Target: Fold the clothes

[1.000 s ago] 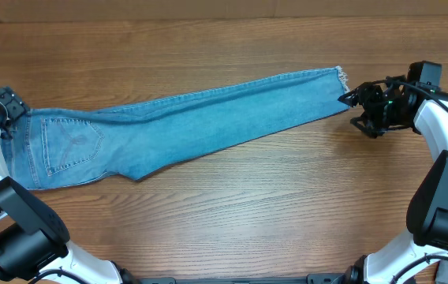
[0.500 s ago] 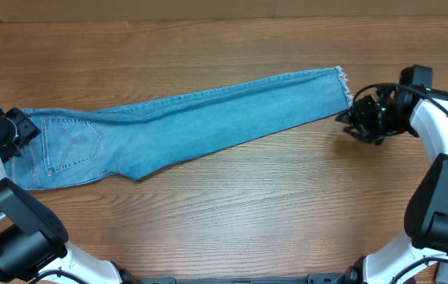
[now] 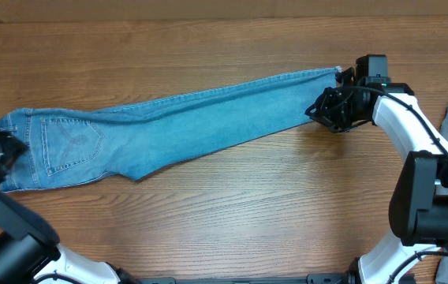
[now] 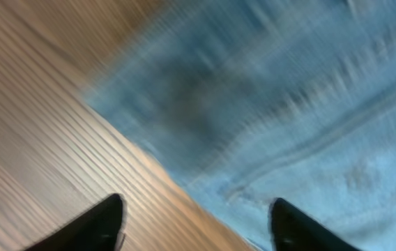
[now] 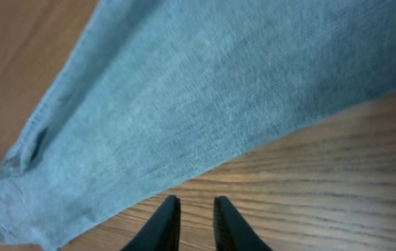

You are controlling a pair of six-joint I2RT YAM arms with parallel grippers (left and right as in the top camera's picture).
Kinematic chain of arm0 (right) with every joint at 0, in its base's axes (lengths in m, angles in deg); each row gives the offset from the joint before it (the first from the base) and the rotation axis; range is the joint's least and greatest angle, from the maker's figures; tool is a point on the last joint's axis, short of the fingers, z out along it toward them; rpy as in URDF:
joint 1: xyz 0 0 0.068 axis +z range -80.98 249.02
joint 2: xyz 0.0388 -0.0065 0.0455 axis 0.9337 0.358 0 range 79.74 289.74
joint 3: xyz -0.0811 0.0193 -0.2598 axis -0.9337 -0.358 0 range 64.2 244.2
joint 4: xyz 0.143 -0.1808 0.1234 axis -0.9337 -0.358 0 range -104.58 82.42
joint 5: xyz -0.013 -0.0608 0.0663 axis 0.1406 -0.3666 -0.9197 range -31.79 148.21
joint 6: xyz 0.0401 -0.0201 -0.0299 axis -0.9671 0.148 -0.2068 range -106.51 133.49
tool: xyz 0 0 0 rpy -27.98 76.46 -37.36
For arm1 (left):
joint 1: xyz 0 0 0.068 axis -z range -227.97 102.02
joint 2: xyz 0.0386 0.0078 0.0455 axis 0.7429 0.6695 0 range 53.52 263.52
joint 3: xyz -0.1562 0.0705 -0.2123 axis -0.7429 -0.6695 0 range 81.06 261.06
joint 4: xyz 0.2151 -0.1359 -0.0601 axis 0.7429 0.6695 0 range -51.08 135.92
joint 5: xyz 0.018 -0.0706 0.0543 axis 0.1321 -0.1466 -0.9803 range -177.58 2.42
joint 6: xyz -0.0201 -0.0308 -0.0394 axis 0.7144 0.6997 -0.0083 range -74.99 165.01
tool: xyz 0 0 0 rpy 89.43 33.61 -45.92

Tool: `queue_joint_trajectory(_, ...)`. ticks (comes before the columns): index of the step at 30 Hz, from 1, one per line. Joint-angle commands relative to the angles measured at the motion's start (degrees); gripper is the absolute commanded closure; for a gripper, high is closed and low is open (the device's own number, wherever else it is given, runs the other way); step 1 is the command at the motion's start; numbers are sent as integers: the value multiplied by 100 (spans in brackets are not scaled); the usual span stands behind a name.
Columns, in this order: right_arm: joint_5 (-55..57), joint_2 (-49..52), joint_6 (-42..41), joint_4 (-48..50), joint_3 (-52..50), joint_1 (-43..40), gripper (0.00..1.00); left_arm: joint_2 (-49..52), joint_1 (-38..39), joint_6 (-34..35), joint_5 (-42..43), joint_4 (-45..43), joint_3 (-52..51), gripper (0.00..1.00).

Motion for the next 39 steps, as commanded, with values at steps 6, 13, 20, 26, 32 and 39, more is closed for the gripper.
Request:
queue_joint_trajectory(6,83,175,92,-11,118,96,90,144,-645,-1915,2334,-1147,116,27)
queue_joint_trajectory(13,22,232,350,-149,114,326,94,925,-682,-2855,3355,-1526,116,29)
queue_joint_trajectory(20,22,232,350,-341,114,444,94,1589,-730,-2914,3528,-1836,116,41)
queue_joint_trajectory(26,221,236,236,-251,114,459,96,1587,-785,-2662,3482,-1742,122,96)
queue_joint_trajectory(32,800,341,13,-129,114,459,96,1456,-1154,-2284,3499,-1279,463,96)
queue_joint_trajectory(39,1154,782,-155,258,114,457,96,1453,-1633,-2284,3475,-197,1123,96)
